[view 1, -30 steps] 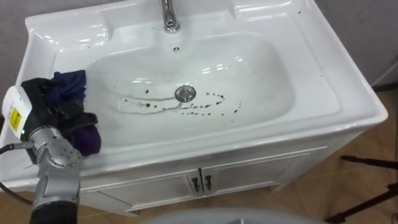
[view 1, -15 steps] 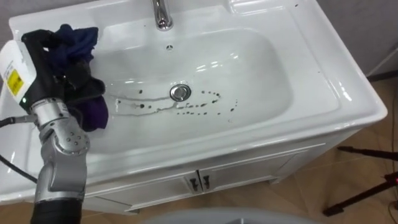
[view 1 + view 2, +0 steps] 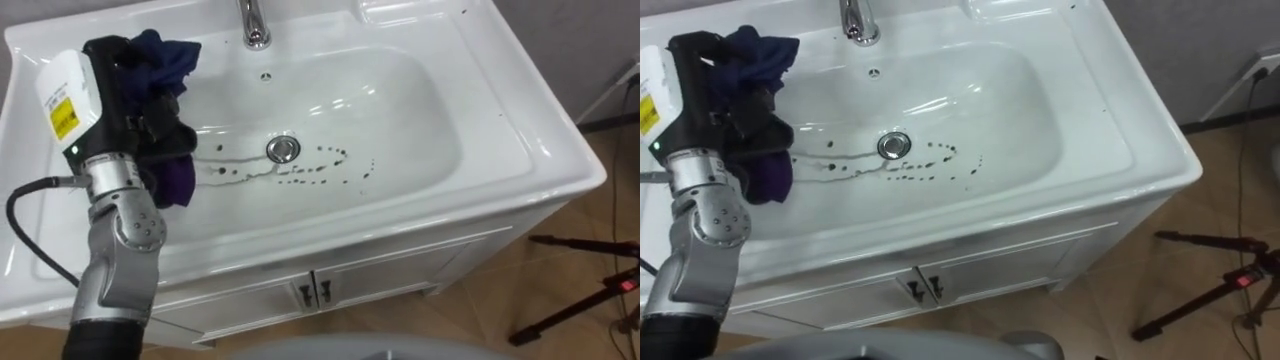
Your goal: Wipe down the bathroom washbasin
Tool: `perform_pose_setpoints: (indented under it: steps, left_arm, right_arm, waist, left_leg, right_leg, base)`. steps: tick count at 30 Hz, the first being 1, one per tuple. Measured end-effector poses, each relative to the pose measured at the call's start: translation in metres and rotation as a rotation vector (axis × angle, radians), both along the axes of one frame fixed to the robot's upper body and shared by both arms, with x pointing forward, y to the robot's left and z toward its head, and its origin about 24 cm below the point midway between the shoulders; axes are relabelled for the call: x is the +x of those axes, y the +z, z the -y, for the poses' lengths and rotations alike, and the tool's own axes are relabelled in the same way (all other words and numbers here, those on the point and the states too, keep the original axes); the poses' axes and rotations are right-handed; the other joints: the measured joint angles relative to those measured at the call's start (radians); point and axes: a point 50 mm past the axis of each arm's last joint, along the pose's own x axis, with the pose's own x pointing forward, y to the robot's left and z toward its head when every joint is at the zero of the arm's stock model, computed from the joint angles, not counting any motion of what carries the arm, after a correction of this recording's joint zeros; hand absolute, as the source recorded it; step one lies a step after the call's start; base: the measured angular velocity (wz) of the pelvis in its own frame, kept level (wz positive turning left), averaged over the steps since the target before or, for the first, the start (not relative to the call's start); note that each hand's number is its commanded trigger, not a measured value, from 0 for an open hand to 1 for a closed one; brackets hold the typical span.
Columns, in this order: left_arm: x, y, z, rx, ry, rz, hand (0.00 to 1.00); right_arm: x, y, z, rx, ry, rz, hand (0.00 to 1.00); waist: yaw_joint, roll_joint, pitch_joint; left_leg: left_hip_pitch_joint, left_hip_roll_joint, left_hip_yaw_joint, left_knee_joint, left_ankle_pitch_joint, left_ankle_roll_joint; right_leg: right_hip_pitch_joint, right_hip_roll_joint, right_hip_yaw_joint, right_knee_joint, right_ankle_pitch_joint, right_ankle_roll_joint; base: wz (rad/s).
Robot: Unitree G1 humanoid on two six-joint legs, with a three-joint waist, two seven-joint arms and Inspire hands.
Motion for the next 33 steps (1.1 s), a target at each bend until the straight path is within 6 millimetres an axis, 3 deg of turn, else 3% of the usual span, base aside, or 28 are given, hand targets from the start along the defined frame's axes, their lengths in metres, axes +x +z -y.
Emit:
perform_pose_setpoints:
  steps: [8, 13, 15, 18, 28, 33]
  left_arm:
    - [-0.007, -0.043, 0.0, 0.082, -0.012, -0.245, 1.0]
    - [-0.011, -0.05, -0.001, 0.144, -0.018, -0.307, 1.0]
    - [-0.016, -0.063, -0.003, 0.155, -0.014, -0.369, 1.0]
    - [-0.021, -0.073, -0.006, 0.161, -0.004, -0.424, 1.0]
    - [-0.022, -0.073, -0.009, 0.259, -0.021, -0.44, 1.0]
    - [-0.027, -0.087, -0.019, 0.359, -0.022, -0.542, 1.0]
  right_arm:
    - [-0.001, 0.001, 0.005, -0.011, 0.007, -0.007, 0.0]
    - [-0.004, 0.002, 0.007, -0.016, 0.011, -0.017, 0.0]
    - [-0.006, 0.003, 0.009, -0.022, 0.025, -0.033, 0.0]
    - [-0.007, 0.003, 0.01, -0.022, 0.028, -0.046, 0.0]
    - [-0.011, 0.003, 0.01, -0.007, 0.132, -0.101, 0.0]
    - [-0.01, 0.003, 0.01, -0.009, 0.186, -0.123, 0.0]
  waist:
    - [-0.004, 0.016, 0.0033]
    - [-0.008, 0.022, 0.0027]
    - [-0.019, 0.031, -0.0015]
    - [-0.032, 0.035, 0.0001]
    - [-0.044, 0.013, 0.0028]
    - [-0.059, 0.007, 0.0027]
  left_leg:
    - [-0.002, 0.0, 0.004, 0.0, 0.0, 0.0]
    - [-0.002, 0.0, 0.026, 0.0, 0.0, 0.0]
    - [0.004, 0.0, 0.026, -0.001, 0.0, 0.0]
    - [0.008, 0.001, 0.026, -0.001, 0.0, 0.0]
    - [0.017, 0.001, 0.032, -0.002, 0.0, 0.0]
    - [0.015, 0.001, 0.049, -0.002, 0.0, 0.0]
  right_leg:
    - [-0.002, 0.001, 0.009, -0.001, 0.0, 0.0]
    - [-0.008, 0.001, 0.016, -0.001, 0.0, 0.001]
    - [-0.005, 0.002, 0.022, -0.001, 0.0, 0.001]
    - [-0.002, 0.003, 0.025, -0.002, 0.0, 0.001]
    - [-0.005, 0.003, 0.034, 0.008, 0.0, 0.001]
    - [-0.022, 0.003, 0.052, 0.03, 0.0, 0.001]
  base:
    - [0.0]
    - [-0.08]
    - [-0.08]
    - [-0.04]
    - [-0.03]
    - [-0.08]
